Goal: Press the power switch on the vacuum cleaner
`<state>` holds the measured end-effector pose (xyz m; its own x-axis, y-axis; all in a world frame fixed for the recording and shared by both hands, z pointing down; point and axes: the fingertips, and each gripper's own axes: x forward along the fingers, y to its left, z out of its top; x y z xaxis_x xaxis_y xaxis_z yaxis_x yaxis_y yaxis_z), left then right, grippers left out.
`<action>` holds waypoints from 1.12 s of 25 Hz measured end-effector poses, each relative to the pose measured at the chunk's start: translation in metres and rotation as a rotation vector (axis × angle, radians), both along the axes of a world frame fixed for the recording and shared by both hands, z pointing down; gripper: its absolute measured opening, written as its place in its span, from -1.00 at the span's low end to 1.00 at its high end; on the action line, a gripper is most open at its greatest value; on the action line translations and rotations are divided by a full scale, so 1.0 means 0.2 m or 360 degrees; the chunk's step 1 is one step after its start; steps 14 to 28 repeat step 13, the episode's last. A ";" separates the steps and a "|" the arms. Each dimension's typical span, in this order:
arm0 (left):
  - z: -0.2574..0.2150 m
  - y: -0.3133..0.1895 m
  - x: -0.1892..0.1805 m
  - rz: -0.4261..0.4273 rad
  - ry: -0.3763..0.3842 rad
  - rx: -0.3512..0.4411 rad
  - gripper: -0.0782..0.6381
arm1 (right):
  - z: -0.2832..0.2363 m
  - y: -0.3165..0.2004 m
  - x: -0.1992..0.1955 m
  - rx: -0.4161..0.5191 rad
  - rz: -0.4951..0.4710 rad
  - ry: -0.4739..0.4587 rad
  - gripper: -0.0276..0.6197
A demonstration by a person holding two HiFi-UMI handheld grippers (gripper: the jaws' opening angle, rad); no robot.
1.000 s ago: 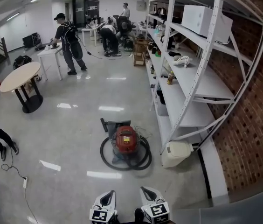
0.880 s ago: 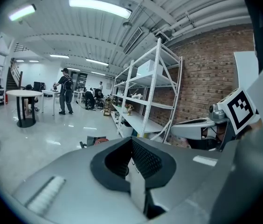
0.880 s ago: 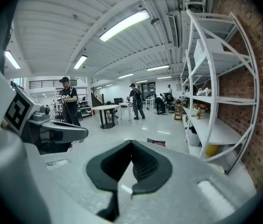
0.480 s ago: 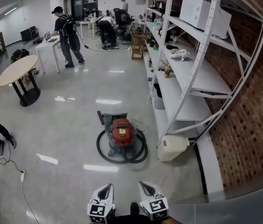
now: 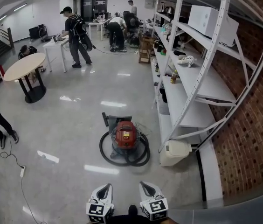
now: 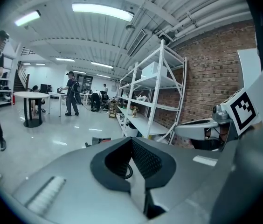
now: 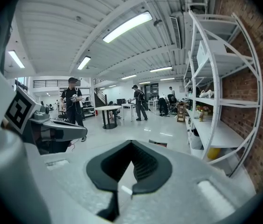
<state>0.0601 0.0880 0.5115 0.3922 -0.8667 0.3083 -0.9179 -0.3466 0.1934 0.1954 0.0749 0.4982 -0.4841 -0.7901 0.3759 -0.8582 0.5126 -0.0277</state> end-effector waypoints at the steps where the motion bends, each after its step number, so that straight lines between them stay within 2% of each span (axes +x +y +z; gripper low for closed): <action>1: 0.00 0.00 -0.01 -0.0005 -0.0004 -0.0003 -0.74 | 0.00 0.00 -0.01 0.0004 -0.0008 -0.0001 -0.94; 9: 0.00 0.00 -0.07 -0.0057 -0.0007 -0.0019 -0.74 | 0.00 -0.04 -0.06 0.0008 -0.0063 0.0027 -0.94; 28: 0.01 0.00 -0.09 -0.0064 -0.0015 -0.0003 -0.74 | 0.00 -0.06 -0.08 0.0015 -0.0054 0.0020 -0.94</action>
